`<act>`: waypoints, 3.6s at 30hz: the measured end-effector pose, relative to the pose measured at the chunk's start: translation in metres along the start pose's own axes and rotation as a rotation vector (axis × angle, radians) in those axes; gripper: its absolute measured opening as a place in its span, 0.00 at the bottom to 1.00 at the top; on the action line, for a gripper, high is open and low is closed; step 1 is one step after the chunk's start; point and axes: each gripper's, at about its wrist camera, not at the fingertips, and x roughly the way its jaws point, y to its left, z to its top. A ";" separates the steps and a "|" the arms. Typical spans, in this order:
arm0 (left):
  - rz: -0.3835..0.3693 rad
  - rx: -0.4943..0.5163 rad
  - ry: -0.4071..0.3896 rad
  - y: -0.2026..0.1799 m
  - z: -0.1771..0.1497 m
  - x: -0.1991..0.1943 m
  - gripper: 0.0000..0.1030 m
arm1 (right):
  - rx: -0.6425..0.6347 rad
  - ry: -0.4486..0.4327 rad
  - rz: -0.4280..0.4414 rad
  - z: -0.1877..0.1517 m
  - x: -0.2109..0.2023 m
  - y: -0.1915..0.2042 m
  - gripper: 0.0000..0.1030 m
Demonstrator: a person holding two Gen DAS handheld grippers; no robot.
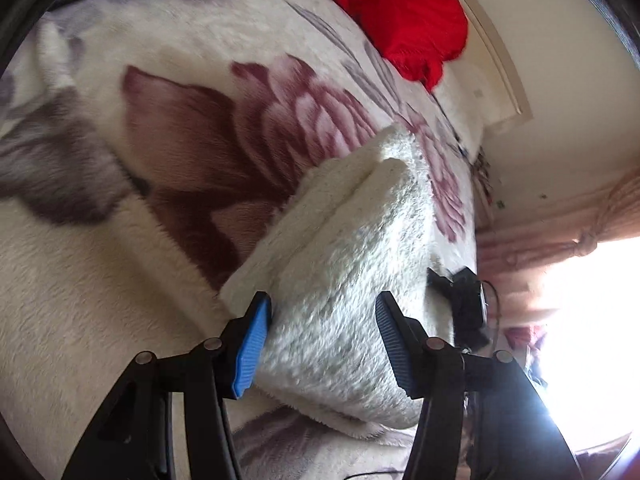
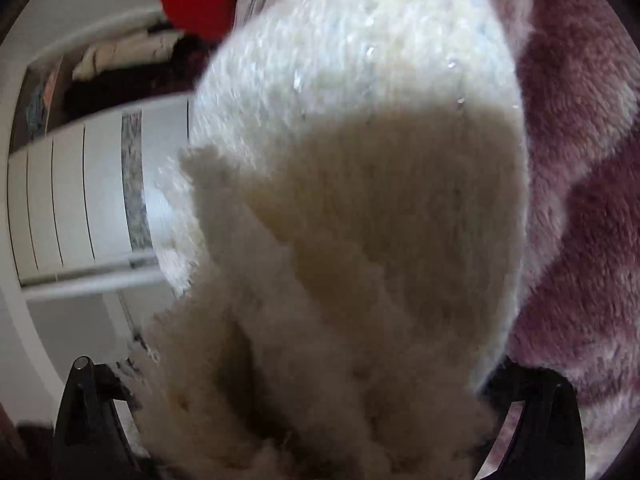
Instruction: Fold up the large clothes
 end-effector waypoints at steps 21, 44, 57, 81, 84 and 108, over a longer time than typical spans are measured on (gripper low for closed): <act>0.453 0.128 0.077 -0.001 -0.081 0.030 0.50 | 0.588 -0.343 -0.195 -0.265 -0.172 -0.038 0.79; 0.416 0.081 0.049 0.022 -0.110 0.068 1.00 | -0.390 0.094 -0.574 -0.068 -0.063 0.180 0.07; 0.299 0.093 0.036 -0.041 -0.094 0.073 1.00 | -0.142 -0.018 -0.557 -0.004 -0.103 0.110 0.07; 0.313 0.218 0.048 -0.080 -0.088 0.063 1.00 | -0.201 0.095 -0.662 -0.085 -0.111 0.072 0.05; 0.345 0.281 0.108 -0.085 -0.105 0.087 1.00 | -0.228 0.075 -0.688 -0.087 -0.096 0.065 0.05; -0.038 0.093 0.226 -0.050 -0.091 0.134 1.00 | -0.225 0.269 -0.432 -0.046 -0.106 -0.015 1.00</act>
